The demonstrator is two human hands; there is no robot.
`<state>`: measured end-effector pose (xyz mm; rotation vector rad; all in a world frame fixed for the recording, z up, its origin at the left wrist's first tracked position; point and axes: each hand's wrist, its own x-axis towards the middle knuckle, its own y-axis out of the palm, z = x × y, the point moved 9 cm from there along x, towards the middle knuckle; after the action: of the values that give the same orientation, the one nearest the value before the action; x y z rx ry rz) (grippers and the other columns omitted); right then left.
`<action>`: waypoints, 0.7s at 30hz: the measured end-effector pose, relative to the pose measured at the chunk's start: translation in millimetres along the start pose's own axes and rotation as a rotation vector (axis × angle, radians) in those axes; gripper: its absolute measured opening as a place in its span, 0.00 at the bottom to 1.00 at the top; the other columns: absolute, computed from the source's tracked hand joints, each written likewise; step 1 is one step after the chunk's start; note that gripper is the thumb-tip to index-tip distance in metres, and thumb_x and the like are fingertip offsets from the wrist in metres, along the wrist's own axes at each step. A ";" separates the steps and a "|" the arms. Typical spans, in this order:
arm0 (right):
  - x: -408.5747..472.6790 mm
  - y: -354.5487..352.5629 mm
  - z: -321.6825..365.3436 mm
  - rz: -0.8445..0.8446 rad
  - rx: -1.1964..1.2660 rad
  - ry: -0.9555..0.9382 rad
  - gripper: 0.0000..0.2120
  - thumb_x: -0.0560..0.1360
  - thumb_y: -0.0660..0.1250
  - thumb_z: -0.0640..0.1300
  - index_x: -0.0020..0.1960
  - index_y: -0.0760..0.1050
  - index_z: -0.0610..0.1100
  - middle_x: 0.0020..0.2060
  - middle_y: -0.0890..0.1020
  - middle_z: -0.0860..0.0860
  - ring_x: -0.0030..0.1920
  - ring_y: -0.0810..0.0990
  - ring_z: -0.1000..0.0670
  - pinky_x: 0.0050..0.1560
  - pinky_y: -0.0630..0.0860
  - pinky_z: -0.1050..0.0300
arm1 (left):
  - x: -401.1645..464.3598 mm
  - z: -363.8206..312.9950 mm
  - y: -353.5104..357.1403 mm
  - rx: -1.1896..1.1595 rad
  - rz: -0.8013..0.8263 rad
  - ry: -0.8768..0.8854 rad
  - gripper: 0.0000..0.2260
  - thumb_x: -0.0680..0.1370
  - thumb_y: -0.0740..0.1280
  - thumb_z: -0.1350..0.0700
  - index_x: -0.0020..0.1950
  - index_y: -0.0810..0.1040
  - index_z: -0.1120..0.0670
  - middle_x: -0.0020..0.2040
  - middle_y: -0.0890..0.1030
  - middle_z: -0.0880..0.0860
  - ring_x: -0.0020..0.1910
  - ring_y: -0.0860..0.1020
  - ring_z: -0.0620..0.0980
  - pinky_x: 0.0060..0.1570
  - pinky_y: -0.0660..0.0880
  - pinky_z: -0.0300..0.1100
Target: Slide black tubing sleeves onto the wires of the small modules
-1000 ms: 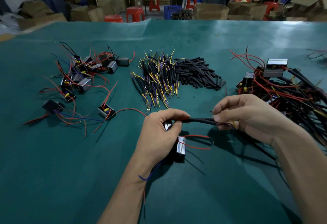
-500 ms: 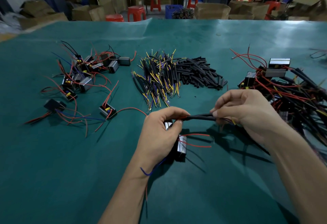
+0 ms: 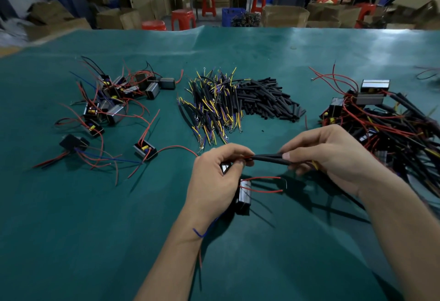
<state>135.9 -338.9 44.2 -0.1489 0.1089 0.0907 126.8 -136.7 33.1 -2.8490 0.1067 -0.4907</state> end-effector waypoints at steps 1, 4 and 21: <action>0.1 -3.0 1.6 -0.023 -0.001 -0.014 0.04 0.67 0.75 0.28 0.39 0.85 0.34 0.31 0.82 0.37 0.28 0.80 0.48 0.29 0.77 0.61 | 0.2 0.6 -1.6 -0.004 -0.012 -0.001 0.13 0.76 0.66 0.70 0.47 0.85 0.54 0.41 0.87 0.47 0.46 0.85 0.43 0.51 0.78 0.38; -0.4 -10.2 5.5 -0.062 -0.002 -0.048 0.04 0.67 0.74 0.27 0.38 0.84 0.34 0.29 0.81 0.38 0.26 0.79 0.49 0.27 0.75 0.62 | 0.3 0.8 -4.9 -0.011 -0.033 0.005 0.13 0.76 0.66 0.71 0.47 0.85 0.55 0.41 0.87 0.47 0.45 0.85 0.43 0.50 0.78 0.36; -3.1 7.9 6.2 0.067 -0.054 -0.045 0.16 0.55 0.82 0.42 0.40 0.84 0.42 0.31 0.83 0.42 0.28 0.79 0.50 0.25 0.72 0.61 | 0.5 2.5 -5.8 -0.090 -0.046 -0.019 0.05 0.73 0.73 0.58 0.45 0.87 0.49 0.39 0.86 0.48 0.45 0.84 0.54 0.52 0.79 0.58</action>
<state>132.6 -330.4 49.6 -0.1966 0.0664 0.1634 128.3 -130.6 32.5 -2.9490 0.0608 -0.4804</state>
